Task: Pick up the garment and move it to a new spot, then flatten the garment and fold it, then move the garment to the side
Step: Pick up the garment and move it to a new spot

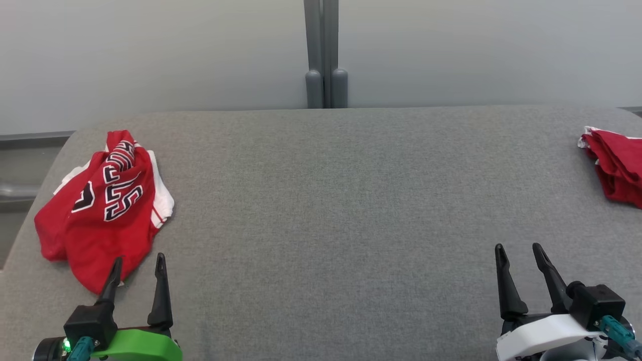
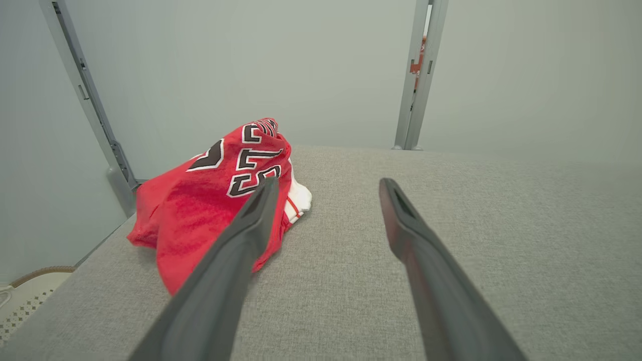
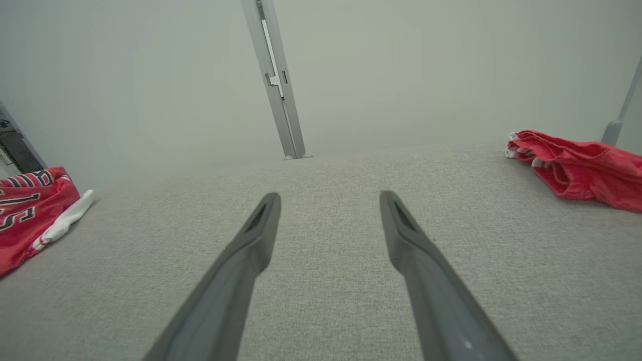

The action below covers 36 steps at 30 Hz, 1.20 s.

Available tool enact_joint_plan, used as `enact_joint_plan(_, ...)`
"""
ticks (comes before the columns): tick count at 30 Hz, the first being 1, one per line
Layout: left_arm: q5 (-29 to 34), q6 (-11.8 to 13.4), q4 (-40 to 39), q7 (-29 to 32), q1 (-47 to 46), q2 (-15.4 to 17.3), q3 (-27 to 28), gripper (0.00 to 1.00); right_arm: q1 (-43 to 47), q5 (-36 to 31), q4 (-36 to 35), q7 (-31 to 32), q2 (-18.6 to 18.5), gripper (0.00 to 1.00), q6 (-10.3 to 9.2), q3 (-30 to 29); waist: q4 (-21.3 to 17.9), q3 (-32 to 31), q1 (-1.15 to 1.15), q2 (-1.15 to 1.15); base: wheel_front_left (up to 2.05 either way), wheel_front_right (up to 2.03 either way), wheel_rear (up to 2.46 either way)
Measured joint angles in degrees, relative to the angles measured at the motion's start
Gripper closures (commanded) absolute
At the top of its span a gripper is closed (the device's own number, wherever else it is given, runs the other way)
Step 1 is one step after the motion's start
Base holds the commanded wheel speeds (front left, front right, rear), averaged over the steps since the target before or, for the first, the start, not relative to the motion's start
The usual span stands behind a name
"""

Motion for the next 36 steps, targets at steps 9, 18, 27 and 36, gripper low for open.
enact_joint_plan(9,0.1,0.0,0.3,0.0,0.0,1.1,1.1,0.0,0.1,0.0,0.7,0.0,0.5,0.0,0.0,0.6,5.7,0.0,0.0,0.0,0.0,0.0,0.0)
enact_joint_plan(18,0.0,0.1,0.4,0.0,0.1,1.4,1.3,0.0,-0.1,-0.1,1.3,0.0,0.6,0.0,0.0,1.1,12.6,0.1,0.0,0.0,0.0,0.0,0.0)
enact_joint_plan(27,-0.2,0.3,0.4,0.0,0.1,1.6,1.6,0.0,-1.0,-0.2,1.8,0.0,0.6,0.0,0.0,1.8,19.3,0.7,0.0,0.0,0.0,0.0,0.0)
enact_joint_plan(36,-0.3,0.3,0.4,0.0,0.2,1.8,2.0,0.0,-1.8,-0.4,2.5,0.0,0.6,0.0,0.0,2.7,24.2,1.3,0.0,0.0,0.0,0.0,0.0)
